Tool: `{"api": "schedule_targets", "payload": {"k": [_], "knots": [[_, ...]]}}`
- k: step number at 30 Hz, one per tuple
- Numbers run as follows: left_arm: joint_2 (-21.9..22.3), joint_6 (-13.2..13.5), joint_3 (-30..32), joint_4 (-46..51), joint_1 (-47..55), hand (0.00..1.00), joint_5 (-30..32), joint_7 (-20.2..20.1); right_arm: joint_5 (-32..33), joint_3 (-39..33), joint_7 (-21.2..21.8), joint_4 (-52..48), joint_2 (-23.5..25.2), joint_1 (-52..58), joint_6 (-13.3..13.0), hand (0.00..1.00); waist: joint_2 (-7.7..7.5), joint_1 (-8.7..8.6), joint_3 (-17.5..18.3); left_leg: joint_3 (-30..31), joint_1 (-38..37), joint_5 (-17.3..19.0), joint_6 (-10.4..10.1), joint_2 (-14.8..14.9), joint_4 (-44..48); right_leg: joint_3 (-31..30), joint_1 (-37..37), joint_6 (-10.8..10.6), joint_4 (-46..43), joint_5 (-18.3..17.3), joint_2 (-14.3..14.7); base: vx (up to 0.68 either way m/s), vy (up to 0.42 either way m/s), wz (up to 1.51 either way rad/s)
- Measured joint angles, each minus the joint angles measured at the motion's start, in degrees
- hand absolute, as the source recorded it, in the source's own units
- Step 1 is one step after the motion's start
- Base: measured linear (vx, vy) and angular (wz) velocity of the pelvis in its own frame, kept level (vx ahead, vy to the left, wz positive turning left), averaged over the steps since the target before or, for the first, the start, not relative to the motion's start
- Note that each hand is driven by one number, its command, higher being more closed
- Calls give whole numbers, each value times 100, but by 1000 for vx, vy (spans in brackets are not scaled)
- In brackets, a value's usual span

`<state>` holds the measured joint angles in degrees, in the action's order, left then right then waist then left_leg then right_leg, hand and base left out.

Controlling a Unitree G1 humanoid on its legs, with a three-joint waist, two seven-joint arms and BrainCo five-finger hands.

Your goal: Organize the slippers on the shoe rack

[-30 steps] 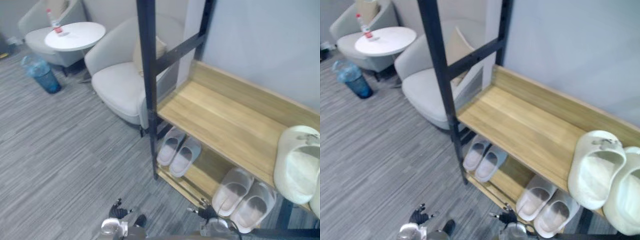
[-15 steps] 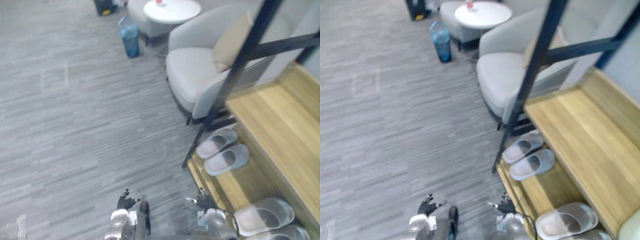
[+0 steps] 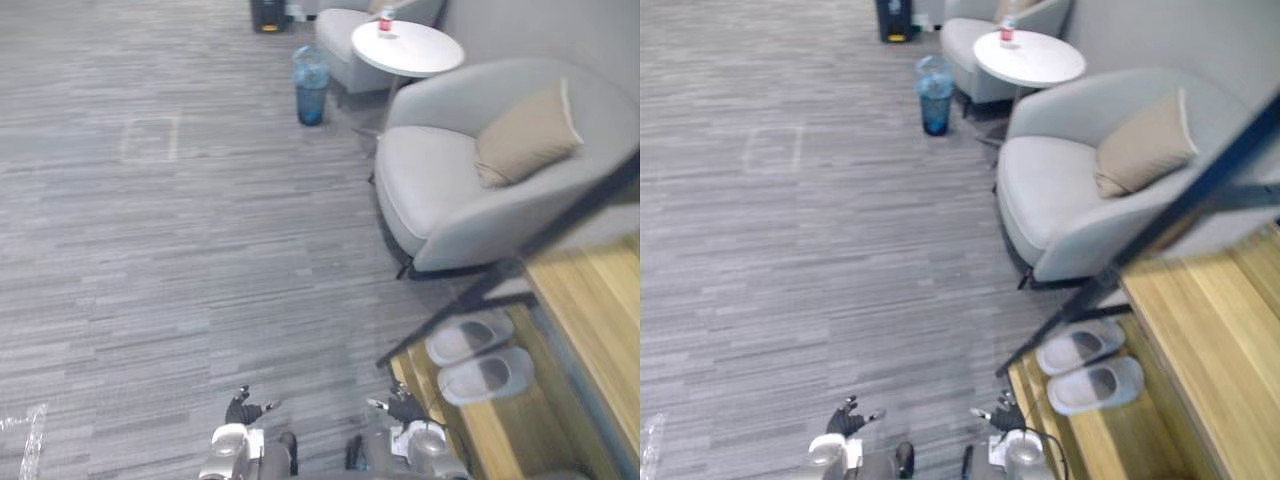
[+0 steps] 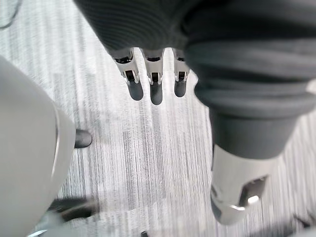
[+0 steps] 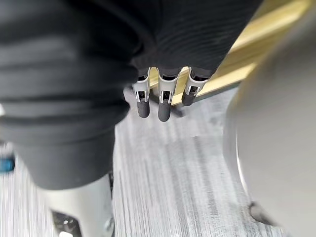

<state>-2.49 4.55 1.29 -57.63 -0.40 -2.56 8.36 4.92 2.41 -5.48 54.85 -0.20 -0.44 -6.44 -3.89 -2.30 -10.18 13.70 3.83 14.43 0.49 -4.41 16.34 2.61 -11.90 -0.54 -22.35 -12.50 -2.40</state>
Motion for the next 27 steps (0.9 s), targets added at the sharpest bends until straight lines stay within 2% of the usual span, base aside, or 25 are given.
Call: {"api": "schedule_targets", "payload": {"k": [1,4,6,7,8,9,11,12,13,14,15,16,17,18,19,20,21,22,23,24,25,26,27], "knots": [[131,9,145,29,46,0,3,16,0,-51,-7,18,-38,3,43,0,175,152,156,209,-4,96,-161,164,63,357,82,94,1,-113,39,541,-291,118],[325,-10,398,194,148,0,-9,21,-2,12,-8,9,-10,-19,61,0,292,179,139,63,67,23,-295,245,506,644,375,122,4,-128,77,456,-201,79],[407,-5,614,391,162,0,-89,21,-3,124,-14,-45,37,64,80,0,320,220,85,-600,611,-191,-525,340,2397,761,1186,159,447,-149,165,398,-88,65],[439,24,713,564,159,0,-187,23,0,281,-21,-51,75,32,86,0,245,348,24,-1474,1116,124,-483,671,3354,747,1826,403,797,-293,198,398,-62,36],[452,22,714,612,146,0,-210,23,0,280,-21,-54,77,0,87,0,237,351,18,-1637,1266,195,-492,760,3423,756,1965,398,905,-300,213,438,-71,20],[473,17,706,643,119,0,-218,22,9,264,-30,-81,65,-71,88,0,279,396,11,-1891,1586,290,-443,876,3319,781,2193,396,1112,-300,223,349,-32,5],[471,29,693,646,64,0,-227,23,14,255,-50,-180,52,-136,96,0,321,465,-31,-2136,1872,280,-426,875,2888,809,2392,359,1299,-316,188,358,3,0],[449,26,648,631,8,0,-241,27,15,256,-59,-230,45,-150,86,0,339,503,-53,-2316,2038,-36,-161,758,1935,898,2581,278,1469,-361,127,412,51,12],[439,34,595,612,4,0,-264,24,15,257,-60,-199,23,-138,92,0,416,560,-89,-2397,2022,-786,58,667,805,925,2818,174,1598,-421,154,445,72,14],[421,40,595,622,-4,0,-278,25,15,260,-64,-154,22,-143,99,0,405,594,-98,-2389,2002,-1189,146,627,721,907,2901,105,1628,-461,147,504,88,34],[320,71,583,572,-70,0,-308,24,16,288,-68,50,70,-231,119,0,153,608,-28,-2424,1872,-1171,283,301,473,930,2895,-1,1681,-419,-95,626,138,59],[257,84,572,523,-81,0,-321,24,12,290,-65,256,71,-303,125,0,97,596,-6,-2349,1933,-1028,444,104,557,854,2788,-227,1461,-177,-225,745,177,88],[246,80,571,514,-77,0,-325,25,6,214,-62,315,70,-334,183,0,88,611,-10,-2338,1782,-818,601,-32,687,786,2711,-392,841,-41,-308,741,227,83],[242,78,578,495,-71,0,-325,27,2,194,-57,314,71,-271,196,0,62,608,-23,-2302,1556,-708,692,-129,654,756,2572,-427,240,135,-373,639,207,82],[233,69,567,389,-52,0,-325,28,-9,69,-34,294,56,-139,196,0,85,587,-37,-2051,1100,-524,694,-215,519,681,2192,-478,-1098,821,-406,638,184,85],[192,32,550,290,-51,0,-326,32,-21,1,-21,204,52,-42,171,0,69,552,-87,-1764,556,-321,632,-285,341,439,1574,-405,-2724,1271,-421,524,113,81],[183,-4,550,259,-53,0,-326,32,-22,1,-18,203,49,-20,169,0,55,539,-97,-1680,369,-284,655,-316,280,377,1344,-300,-3214,1046,-422,586,43,81],[219,-30,552,181,-56,0,-326,33,-27,-3,-18,69,18,92,172,0,87,511,-99,-1443,-109,-211,698,-332,70,254,715,-154,-4057,557,-343,459,-1,70],[257,-35,552,175,-62,0,-325,32,-26,-25,-19,-81,7,163,156,0,125,479,-81,-1261,-357,-195,717,-314,-75,262,334,-89,-4189,350,-294,557,-35,112],[314,-35,555,157,-56,0,-325,32,-26,-122,-19,-296,13,222,111,0,200,373,-63,-939,-675,-133,746,-266,-283,289,-239,-52,-4000,58,-216,387,-54,95],[334,-31,556,135,-63,0,-325,31,-24,-170,-19,-328,14,220,95,0,193,352,-51,-883,-754,-102,709,-224,-342,282,-352,-47,-3821,-19,-212,490,-101,111],[406,-41,569,51,-66,0,-324,30,-21,-246,-18,-363,13,202,80,0,194,300,-65,-667,-1072,-17,667,-122,-518,306,-640,-98,-3011,-198,-173,472,-133,88],[460,-53,584,6,-58,0,-321,29,-15,-318,-18,-376,22,205,48,0,207,286,-51,-451,-1343,151,646,-1,-603,267,-834,-171,-1985,-167,-79,481,-147,83]]}}
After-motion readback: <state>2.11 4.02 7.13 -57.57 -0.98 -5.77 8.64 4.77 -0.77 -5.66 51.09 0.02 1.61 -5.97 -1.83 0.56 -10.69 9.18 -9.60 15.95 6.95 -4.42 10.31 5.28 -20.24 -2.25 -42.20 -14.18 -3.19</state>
